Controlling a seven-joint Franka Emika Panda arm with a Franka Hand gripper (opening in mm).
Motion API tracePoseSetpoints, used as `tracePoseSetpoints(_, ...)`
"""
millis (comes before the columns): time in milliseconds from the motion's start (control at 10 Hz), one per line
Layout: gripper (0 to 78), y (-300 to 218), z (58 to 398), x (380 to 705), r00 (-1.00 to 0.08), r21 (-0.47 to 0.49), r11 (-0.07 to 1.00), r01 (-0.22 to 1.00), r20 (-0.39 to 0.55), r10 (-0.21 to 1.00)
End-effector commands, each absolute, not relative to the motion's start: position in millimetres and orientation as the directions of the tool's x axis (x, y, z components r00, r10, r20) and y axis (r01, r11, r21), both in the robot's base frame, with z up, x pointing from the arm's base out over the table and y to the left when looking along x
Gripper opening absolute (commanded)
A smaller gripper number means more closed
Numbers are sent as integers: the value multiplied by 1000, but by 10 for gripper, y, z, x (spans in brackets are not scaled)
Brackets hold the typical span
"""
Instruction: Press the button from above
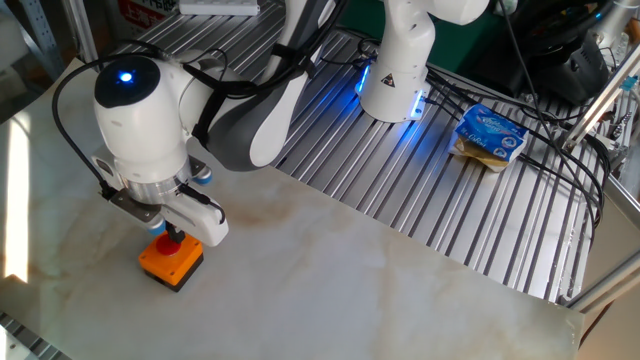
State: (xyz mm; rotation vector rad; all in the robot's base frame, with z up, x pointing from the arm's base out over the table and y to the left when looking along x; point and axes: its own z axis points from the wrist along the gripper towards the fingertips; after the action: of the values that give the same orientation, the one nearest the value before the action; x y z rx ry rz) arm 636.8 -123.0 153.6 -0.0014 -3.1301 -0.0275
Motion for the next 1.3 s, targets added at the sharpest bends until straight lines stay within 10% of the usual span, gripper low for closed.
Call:
tracePoseSetpoints(100,0,-1234,1553,6378,-1000,39,999,9,20,9)
tracePoseSetpoints(1300,0,-1235,1553,6379,-998,21,998,58,17,58)
